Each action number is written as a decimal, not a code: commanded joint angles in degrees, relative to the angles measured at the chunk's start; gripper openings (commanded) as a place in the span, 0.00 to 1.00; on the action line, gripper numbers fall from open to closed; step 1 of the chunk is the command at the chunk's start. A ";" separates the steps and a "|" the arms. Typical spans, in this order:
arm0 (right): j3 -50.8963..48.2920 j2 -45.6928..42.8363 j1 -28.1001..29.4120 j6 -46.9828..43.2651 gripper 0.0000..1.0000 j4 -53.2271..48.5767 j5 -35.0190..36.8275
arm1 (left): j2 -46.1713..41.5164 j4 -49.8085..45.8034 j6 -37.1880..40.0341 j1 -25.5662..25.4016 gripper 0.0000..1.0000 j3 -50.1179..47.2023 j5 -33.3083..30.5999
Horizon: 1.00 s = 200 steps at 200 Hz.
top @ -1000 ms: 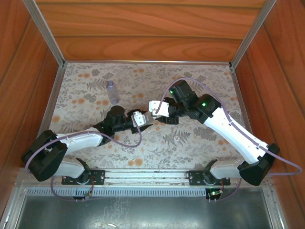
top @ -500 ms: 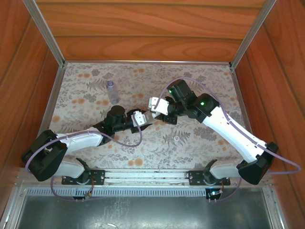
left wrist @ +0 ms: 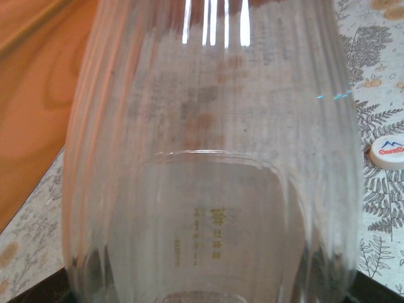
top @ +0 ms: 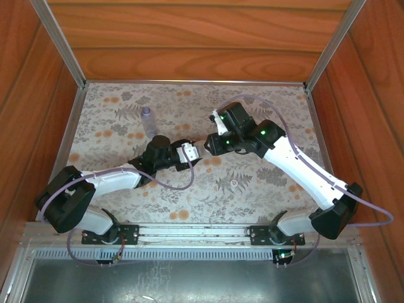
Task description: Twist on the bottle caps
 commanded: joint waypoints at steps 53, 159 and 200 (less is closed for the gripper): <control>-0.79 -1.60 -0.80 -17.14 0.63 3.84 -7.91 | -2.82 0.64 1.38 0.56 0.61 -1.14 -0.39; -5.41 -9.03 -0.10 -85.50 0.72 -3.09 -11.36 | -15.00 -23.27 10.00 0.74 0.61 -0.61 5.18; -4.04 -8.19 2.01 -88.32 0.70 -2.87 -11.86 | -19.06 -25.63 8.13 0.56 0.61 1.08 6.88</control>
